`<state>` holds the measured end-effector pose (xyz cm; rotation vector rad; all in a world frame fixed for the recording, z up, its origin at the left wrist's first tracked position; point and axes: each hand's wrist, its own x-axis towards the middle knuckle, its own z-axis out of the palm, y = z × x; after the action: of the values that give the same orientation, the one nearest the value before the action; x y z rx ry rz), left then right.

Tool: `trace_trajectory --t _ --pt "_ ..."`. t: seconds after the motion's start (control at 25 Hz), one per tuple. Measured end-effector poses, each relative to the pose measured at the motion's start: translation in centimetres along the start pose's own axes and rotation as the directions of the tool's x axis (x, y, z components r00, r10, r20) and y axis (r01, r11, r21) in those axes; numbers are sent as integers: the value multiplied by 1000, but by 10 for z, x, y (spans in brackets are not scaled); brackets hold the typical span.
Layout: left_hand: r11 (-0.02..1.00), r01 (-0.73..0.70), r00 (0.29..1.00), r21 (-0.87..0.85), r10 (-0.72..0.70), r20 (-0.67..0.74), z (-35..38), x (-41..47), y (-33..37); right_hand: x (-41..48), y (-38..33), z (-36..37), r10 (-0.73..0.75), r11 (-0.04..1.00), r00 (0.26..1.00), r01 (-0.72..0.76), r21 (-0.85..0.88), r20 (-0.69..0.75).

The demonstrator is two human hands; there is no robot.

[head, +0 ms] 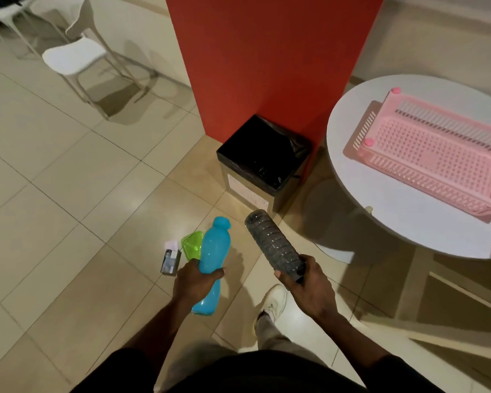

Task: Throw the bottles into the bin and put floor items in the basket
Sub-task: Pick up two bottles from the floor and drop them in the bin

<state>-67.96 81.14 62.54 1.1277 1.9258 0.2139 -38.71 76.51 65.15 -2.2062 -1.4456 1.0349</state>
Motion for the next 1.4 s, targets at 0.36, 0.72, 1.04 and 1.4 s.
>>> trace_trajectory --t 0.36,0.72,1.04,1.4 --pt "987 -105 995 122 104 15 4 81 125 127 -4 -70 67 992 997 -64 110 -27" --pt "978 -123 988 168 104 116 -9 205 212 209 -44 -60 200 961 980 -192 196 -18" --pt "946 -196 949 256 117 293 -28 336 284 305 -95 -60 300 951 954 -298 88 -20" --pt "944 -126 943 306 19 331 -9 451 302 416 -103 -22 307 944 951 -310 109 45"
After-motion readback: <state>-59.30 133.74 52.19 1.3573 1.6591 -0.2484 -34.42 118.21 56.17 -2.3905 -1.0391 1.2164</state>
